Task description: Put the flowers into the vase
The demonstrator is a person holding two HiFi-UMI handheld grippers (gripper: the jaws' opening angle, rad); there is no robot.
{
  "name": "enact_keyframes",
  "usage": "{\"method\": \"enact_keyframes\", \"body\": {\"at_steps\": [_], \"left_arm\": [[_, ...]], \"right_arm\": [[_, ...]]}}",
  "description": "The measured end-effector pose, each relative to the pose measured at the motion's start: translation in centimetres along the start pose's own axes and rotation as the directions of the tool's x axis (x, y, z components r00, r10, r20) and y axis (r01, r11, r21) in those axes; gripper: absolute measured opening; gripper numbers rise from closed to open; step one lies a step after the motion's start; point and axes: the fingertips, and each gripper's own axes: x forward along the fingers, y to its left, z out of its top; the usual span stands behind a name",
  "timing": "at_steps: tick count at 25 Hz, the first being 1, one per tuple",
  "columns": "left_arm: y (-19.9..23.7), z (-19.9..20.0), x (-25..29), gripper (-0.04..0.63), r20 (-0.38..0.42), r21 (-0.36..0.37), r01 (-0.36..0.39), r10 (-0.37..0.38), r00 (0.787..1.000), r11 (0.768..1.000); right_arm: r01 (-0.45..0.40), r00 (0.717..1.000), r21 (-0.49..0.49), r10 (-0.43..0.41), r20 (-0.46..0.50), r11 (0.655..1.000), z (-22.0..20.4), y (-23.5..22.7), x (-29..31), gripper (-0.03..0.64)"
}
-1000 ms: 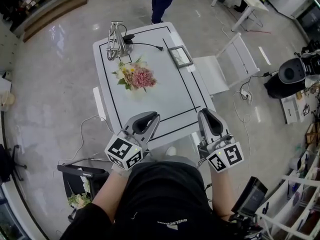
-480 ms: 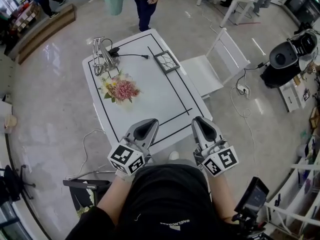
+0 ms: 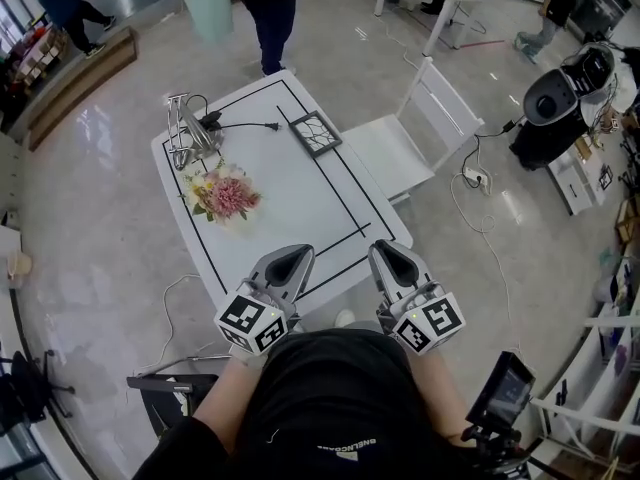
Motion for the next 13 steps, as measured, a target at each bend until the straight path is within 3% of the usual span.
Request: {"method": "enact_keyframes", "body": {"at_steps": [13], "left_arm": [[-0.74, -0.50, 0.44, 0.006, -0.011, 0.003, 0.016, -0.016, 1.000, 1.000]], "right_arm": [[-0.021, 1.000, -0.004, 0.021, -0.021, 1.000, -0.90, 0.24, 0.37, 0.049]]}}
